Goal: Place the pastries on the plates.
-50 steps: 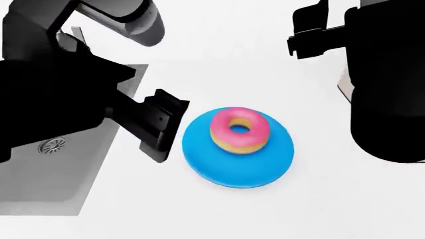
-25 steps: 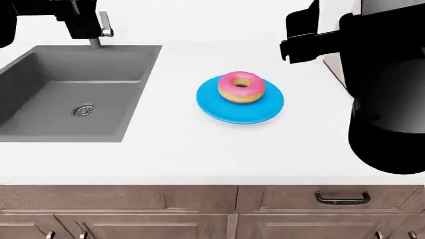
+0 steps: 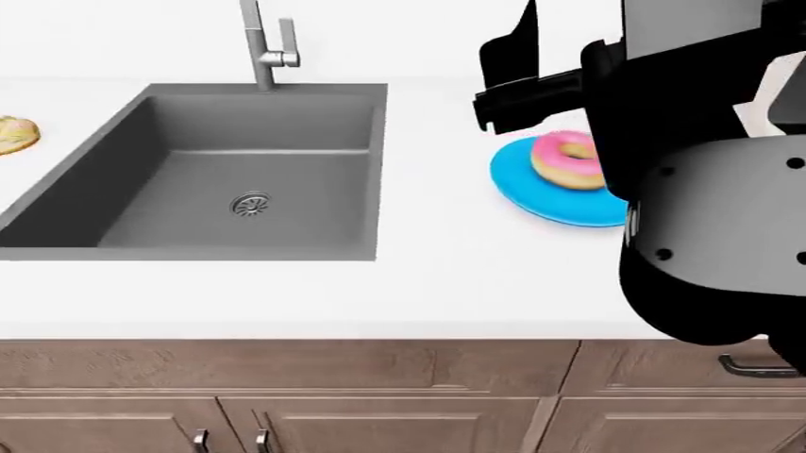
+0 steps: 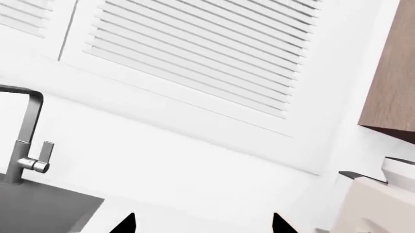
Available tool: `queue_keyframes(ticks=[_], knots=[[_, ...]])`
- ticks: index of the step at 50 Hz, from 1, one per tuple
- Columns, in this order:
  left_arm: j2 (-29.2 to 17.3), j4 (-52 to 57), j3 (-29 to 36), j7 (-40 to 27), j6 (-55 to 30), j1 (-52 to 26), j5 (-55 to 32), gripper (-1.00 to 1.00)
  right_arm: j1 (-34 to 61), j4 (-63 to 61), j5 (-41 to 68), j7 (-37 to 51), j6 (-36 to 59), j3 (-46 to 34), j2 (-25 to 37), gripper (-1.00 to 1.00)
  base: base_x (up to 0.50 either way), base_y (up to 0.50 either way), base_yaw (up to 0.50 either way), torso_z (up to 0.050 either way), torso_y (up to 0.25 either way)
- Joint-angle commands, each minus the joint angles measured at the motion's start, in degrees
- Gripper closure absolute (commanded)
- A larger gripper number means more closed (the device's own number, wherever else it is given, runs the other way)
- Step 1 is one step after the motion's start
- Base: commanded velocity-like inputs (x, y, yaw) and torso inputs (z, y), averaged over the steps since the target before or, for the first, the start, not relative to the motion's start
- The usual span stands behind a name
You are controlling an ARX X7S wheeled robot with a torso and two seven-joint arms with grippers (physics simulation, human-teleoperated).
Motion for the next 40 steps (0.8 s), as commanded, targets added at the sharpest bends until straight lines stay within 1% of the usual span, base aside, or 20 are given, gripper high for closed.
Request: queue_keyframes(ticks=[1,22,40], knots=[[-0.1,-0.2,0.0,1.5,-0.1,0.3,2.6,-1.00,-0.5,0.1,-1.4,-1.1,-0.5,-0.1,-0.8,-1.00,0.00,0.50,0.00,0.000,0.000],[-1.6,0.7,-0.2,1.4,-1.6,0.2,1.6,-1.00,-1.2,1.0,-2.9,-2.1,-0.9,-0.4,-1.8,-1.00,0.00,0.50,0.00,0.000,0.000],[-1.2,0.6,-0.2,1.8,-1.5,0.5,2.1,-1.00,-1.6,0.9,-3.3,-2.3,-1.1,-0.3,-2.3,-1.00,0.00,0.50,0.00,0.000,0.000]])
